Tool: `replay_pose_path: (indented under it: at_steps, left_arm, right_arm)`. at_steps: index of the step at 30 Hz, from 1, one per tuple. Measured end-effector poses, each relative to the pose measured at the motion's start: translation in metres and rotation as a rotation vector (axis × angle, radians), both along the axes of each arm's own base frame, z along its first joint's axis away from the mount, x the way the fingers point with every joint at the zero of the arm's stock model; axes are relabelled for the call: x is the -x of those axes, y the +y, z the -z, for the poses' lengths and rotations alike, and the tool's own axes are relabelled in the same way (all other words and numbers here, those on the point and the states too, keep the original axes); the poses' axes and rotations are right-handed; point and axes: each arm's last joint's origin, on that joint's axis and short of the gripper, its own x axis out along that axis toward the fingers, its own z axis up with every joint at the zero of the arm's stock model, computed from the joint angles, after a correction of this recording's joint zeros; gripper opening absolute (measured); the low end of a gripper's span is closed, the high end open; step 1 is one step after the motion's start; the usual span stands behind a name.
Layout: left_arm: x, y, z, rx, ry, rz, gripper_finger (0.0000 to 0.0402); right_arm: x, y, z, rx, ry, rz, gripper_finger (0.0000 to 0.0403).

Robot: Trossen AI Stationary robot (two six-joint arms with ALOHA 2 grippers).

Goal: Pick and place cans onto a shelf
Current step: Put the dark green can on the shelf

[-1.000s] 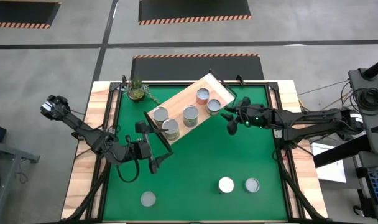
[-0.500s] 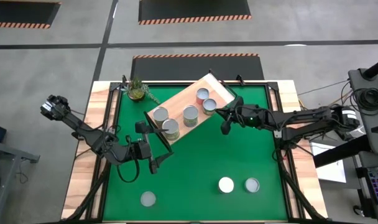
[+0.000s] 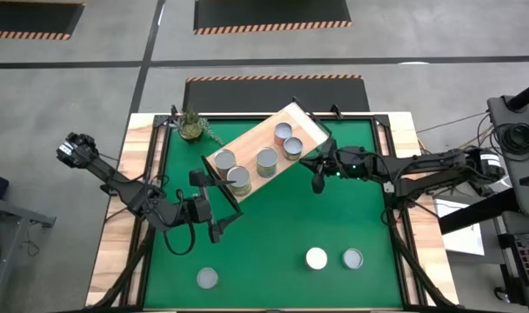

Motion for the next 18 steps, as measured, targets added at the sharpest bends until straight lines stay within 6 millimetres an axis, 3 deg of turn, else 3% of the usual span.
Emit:
replay_pose_path:
  at_steps: [9, 18]
  left_arm:
    - [0.0000, 0.0000, 0.0002, -0.007, 0.003, 0.001, 0.0382]
    - [0.0000, 0.0000, 0.0004, -0.008, 0.003, 0.001, 0.0382]
  right_arm:
    - [-0.0057, -0.0069, 0.0072, 0.074, 0.029, 0.131, 0.0009]
    - [-0.0026, -0.0058, 0.0011, 0.071, 0.001, 0.101, 0.0009]
